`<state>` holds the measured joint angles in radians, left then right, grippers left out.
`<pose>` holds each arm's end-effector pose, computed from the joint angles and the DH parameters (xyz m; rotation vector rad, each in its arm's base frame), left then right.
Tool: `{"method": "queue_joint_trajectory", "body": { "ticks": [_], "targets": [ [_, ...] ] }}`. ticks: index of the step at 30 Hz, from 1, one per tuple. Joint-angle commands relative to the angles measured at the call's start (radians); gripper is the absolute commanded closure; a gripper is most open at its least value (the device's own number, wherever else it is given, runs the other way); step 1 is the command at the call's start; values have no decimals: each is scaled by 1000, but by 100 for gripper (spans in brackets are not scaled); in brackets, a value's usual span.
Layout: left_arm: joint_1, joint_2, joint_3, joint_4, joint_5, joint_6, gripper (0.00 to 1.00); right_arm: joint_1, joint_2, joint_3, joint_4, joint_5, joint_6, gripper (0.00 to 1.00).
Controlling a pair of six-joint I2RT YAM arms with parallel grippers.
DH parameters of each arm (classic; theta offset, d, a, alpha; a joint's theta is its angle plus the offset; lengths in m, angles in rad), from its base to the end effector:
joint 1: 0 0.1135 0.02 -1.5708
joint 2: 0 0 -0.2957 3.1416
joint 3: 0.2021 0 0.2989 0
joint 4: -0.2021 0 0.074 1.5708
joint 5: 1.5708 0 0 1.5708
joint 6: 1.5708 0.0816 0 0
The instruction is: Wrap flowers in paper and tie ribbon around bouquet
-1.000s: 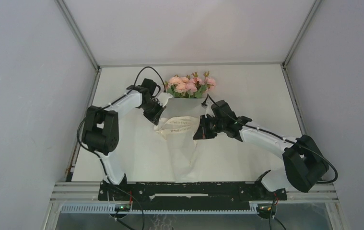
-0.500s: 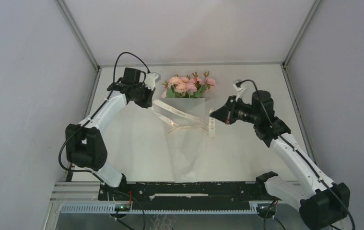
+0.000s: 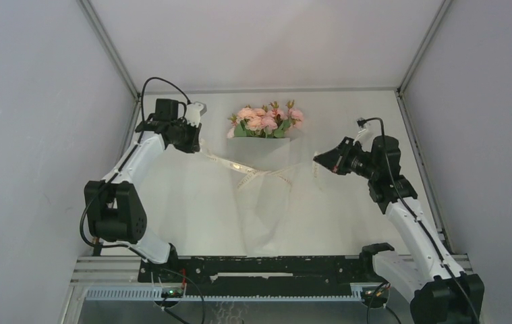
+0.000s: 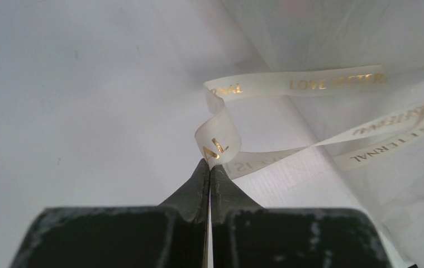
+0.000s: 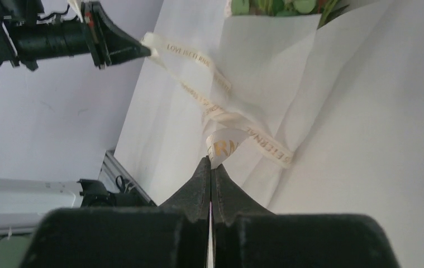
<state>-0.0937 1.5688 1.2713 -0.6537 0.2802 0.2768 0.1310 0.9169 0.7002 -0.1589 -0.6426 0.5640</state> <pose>0.4016 -0.0604 0.2566 0.5686 2.4243 -0.2765 0.2599 0.0836 0.2927 -0.0127 2.0223 1.0744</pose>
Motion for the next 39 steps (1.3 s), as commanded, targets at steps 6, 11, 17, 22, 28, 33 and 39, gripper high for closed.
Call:
{"method": "queue_joint_trajectory", "body": {
  "ticks": [6,11,17,22,28,33,39],
  "targets": [
    [-33,-48,1,2,134,-55,100,348,106,136,29,238,-117,100],
    [-75,-74,-4,-12,122,-47,100,415,181,199,46,269,-149,100],
    [-122,-119,-19,-17,112,-46,100,526,247,308,16,331,-228,100],
    [-153,-144,-14,-19,102,-46,100,651,242,406,54,374,-342,100],
    [-157,-100,-24,-14,96,-55,100,678,195,506,98,341,-392,100],
    [-181,-57,-35,-12,97,-49,100,711,171,547,119,319,-419,100],
    [-200,-61,-39,-4,95,-51,100,729,177,558,100,348,-440,100]
  ]
}}
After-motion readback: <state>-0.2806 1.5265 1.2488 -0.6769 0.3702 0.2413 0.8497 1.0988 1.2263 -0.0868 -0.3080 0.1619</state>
